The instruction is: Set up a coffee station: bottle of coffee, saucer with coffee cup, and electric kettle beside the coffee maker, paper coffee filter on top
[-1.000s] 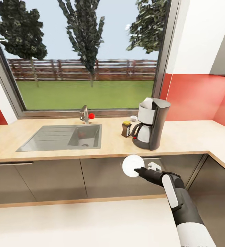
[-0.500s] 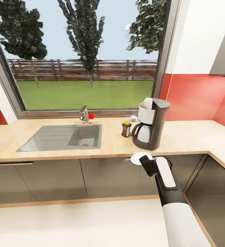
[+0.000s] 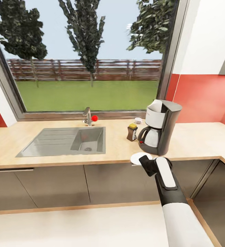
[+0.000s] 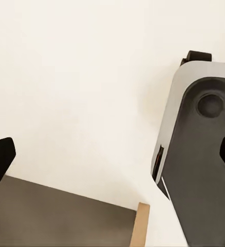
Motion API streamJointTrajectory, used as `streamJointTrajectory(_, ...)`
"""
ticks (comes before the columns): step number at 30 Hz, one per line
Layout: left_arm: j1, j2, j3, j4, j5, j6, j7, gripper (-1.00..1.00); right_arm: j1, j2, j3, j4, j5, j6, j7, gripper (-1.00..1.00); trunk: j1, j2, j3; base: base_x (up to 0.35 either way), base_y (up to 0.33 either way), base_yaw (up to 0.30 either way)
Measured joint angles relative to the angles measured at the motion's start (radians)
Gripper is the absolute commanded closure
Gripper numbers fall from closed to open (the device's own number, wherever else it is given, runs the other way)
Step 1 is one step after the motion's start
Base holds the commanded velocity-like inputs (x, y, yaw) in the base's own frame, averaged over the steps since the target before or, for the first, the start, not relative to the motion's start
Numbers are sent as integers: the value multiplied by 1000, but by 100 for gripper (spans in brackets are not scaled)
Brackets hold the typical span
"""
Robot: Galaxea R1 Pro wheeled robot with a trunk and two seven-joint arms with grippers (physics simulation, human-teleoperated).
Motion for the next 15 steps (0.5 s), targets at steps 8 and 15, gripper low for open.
streamJointTrajectory(8,7,3,-4,9,-3,2,7,-100,1,0,-2,20,-1,3,-1,100,0,0,0,16,9,0)
streamJointTrajectory(15,20,4,-4,12,-19,2,8,-100,1,0,-1,6,-1,3,-11,100,0,0,0,0,0,0)
